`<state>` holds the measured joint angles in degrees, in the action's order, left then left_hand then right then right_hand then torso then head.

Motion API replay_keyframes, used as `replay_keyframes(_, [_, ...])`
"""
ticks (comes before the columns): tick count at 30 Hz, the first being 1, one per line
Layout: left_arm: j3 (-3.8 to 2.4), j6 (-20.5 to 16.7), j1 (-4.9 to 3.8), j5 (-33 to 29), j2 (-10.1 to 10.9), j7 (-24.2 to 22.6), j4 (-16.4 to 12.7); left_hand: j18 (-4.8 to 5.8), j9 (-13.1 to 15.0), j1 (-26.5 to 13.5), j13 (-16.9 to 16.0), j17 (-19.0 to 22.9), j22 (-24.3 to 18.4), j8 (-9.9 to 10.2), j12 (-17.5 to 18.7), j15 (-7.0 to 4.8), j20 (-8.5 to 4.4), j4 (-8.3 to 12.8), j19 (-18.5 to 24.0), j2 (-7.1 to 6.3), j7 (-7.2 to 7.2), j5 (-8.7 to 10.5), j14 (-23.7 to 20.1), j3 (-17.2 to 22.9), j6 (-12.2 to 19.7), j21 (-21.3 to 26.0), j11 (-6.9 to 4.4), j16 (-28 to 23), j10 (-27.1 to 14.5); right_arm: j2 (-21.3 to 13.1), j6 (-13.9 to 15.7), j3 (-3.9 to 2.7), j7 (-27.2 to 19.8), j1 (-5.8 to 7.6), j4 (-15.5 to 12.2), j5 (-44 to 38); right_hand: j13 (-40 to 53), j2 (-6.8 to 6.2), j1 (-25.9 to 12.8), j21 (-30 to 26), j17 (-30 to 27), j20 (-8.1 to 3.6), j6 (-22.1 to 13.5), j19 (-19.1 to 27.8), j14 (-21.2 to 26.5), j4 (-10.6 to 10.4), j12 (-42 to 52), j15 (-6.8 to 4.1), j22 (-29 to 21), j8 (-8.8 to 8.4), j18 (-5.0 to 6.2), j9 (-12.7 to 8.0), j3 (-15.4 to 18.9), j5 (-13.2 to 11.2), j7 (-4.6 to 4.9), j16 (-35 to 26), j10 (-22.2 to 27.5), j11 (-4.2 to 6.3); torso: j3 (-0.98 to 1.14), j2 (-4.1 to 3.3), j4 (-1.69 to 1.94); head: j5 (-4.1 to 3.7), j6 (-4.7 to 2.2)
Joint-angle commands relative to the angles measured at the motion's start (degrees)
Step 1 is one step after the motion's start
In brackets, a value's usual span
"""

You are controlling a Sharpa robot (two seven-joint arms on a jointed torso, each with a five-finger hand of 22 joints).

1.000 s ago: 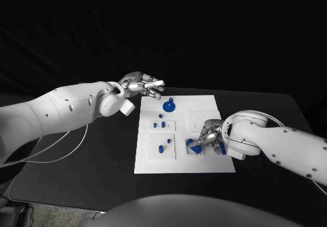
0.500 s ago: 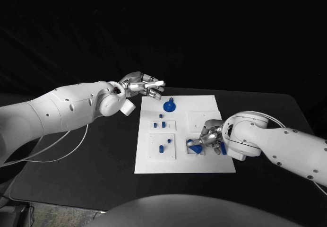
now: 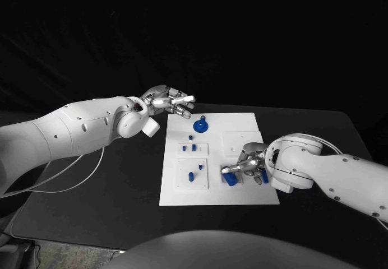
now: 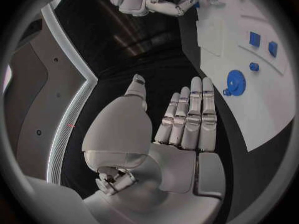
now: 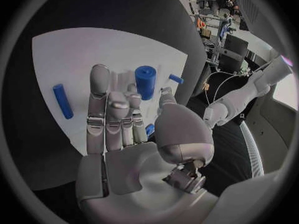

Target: Assemble the parts on the task board

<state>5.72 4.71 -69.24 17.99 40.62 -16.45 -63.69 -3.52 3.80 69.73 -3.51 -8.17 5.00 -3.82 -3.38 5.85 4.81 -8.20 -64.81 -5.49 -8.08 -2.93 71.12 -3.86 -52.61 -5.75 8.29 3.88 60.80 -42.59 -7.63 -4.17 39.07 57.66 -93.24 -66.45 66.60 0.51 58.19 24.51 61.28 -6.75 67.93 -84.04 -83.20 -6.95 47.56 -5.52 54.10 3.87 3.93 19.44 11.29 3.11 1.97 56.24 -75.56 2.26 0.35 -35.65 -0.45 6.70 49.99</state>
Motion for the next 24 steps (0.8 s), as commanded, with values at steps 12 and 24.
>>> replay_keyframes(12, [-0.04, 1.06, 0.0, 0.03, -0.07, -0.14, 0.45, -0.52, -0.01, -0.18, -0.05, -0.09, -0.1, 0.12, -0.15, 0.04, 0.26, 1.31, 0.1, 1.15, -0.39, -0.13, -0.25, -0.25, -0.07, -0.37, -0.04, -0.24, -0.18, -2.33, -4.25, -0.25, -0.87, -0.1, -1.72, -0.27, 0.7, 3.5, 0.53, 2.01, 0.9, -0.22, 1.44, -2.2, -0.45, 1.43, 1.25, -0.14, 1.05, -0.21, -0.07, 0.6, 1.08, 0.5, -0.14, 0.96, -1.0, 0.32, -0.03, 0.01, 0.02, 0.01, 0.01])
replay_keyframes(24, [-0.03, 1.13, 0.0, 0.03, -0.3, 0.0, 0.71, -0.52, 0.0, -0.37, -0.06, -0.14, -0.12, 0.12, -0.16, 0.02, 0.28, 2.22, 0.1, 1.86, -0.42, -0.14, -0.23, -0.66, -0.29, -0.38, -0.06, -0.21, -0.13, -2.07, -5.35, -0.27, -2.27, -0.1, -2.28, 1.1, 0.77, 4.06, 1.99, 2.19, 0.77, -0.16, 1.65, -2.18, -0.4, 4.61, 1.63, -0.1, 1.34, -0.23, -0.13, 1.02, -0.12, 1.12, -0.19, 1.29, -1.13, 0.33, -0.03, 0.01, 0.04, -0.28, 0.01])
